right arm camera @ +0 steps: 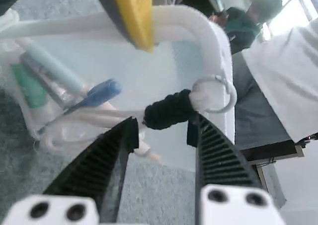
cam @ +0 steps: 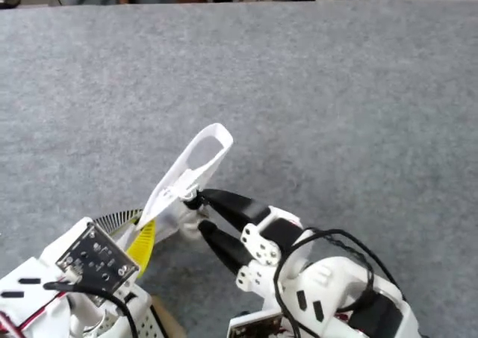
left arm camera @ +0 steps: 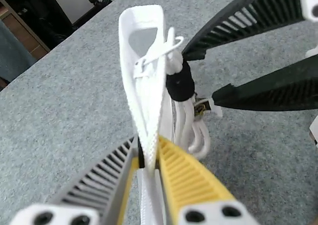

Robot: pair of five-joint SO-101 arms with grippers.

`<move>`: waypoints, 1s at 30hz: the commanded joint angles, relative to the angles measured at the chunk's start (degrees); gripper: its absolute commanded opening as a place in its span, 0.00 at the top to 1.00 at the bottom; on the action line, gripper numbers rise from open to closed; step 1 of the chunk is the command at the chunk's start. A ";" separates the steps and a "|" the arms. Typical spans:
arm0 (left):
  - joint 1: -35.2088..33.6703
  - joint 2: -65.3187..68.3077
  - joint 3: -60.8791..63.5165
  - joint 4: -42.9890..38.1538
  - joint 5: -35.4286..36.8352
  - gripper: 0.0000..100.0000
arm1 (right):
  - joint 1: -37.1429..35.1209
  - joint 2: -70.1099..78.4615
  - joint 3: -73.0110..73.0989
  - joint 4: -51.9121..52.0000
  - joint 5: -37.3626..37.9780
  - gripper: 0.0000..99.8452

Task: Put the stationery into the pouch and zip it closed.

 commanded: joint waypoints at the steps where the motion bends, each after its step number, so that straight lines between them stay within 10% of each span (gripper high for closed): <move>1: 0.57 0.00 1.54 -0.44 0.26 0.97 | -1.49 0.92 -3.91 -0.79 0.62 0.81; 12: 0.57 -0.26 -1.63 0.26 0.70 0.97 | 2.99 0.92 13.76 -28.66 0.62 0.81; 23: 0.57 -0.44 -1.36 0.44 0.79 0.97 | -3.52 0.31 20.53 -31.82 0.26 0.81; 30: 0.57 -0.44 -1.80 0.44 0.79 0.97 | 7.65 0.22 31.96 -48.26 0.62 0.99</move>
